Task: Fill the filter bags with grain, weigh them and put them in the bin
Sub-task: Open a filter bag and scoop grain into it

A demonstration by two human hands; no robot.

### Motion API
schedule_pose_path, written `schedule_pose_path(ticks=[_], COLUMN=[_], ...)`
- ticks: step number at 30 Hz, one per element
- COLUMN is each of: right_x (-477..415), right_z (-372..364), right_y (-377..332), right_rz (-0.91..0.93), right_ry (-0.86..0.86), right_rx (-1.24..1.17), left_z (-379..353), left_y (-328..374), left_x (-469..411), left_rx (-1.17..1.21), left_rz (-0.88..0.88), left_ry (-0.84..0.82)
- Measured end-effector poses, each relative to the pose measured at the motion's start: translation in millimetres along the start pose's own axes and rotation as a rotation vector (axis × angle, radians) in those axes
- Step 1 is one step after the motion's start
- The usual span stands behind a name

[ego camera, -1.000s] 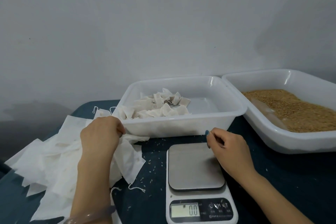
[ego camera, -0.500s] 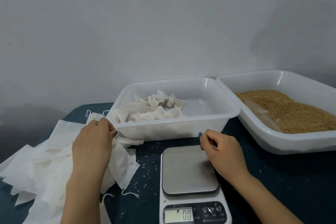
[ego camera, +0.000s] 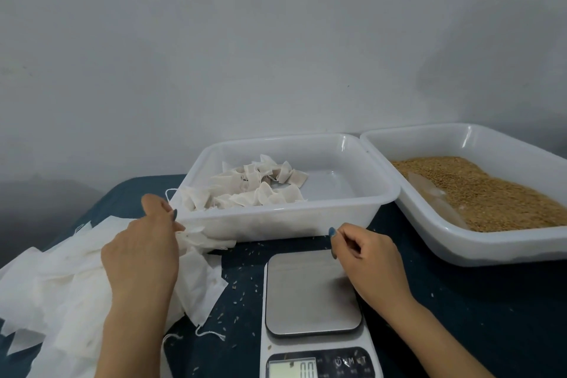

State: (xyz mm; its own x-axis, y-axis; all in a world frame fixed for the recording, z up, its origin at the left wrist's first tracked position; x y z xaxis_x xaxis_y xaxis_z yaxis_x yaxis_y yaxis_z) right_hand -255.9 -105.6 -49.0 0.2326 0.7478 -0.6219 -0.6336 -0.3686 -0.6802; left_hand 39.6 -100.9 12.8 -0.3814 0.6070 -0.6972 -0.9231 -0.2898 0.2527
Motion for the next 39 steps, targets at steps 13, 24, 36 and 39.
schedule_pose_path(ticks=[13,24,36,39], right_x=[1.3,-0.2,-0.1,-0.2], right_z=[-0.6,-1.0,-0.9,-0.9], right_y=[0.3,2.3,0.8,0.6], right_rz=[0.002,-0.023,-0.024,-0.017], right_ry=[-0.001,-0.014,-0.008,0.001], right_rx=[-0.018,-0.011,-0.03,-0.026], left_z=[-8.7,-19.3,-17.9,-14.0], left_y=[-8.0,-1.8,-1.6,1.8], left_x=[4.9,11.4,9.0,10.6], left_rx=[-0.206,-0.299,-0.229,-0.251], left_rz=[-0.05,-0.188,-0.107,-0.145], left_ry=[-0.301,-0.303,-0.248,-0.16])
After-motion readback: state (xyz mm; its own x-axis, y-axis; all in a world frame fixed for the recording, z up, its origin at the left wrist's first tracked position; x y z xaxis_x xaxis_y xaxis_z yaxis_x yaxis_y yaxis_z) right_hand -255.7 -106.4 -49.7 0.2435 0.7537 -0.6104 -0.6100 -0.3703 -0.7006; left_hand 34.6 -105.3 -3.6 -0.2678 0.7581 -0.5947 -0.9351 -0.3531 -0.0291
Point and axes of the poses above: each hand's wrist, its own x-axis away from the middle knuckle, its own z-axis out of the back of the hand, y = z × x, the point moved 2 cm from there along -x, towards the middle knuckle, and after that the axes turned 14 degrees about y, right-handed, at the moved point
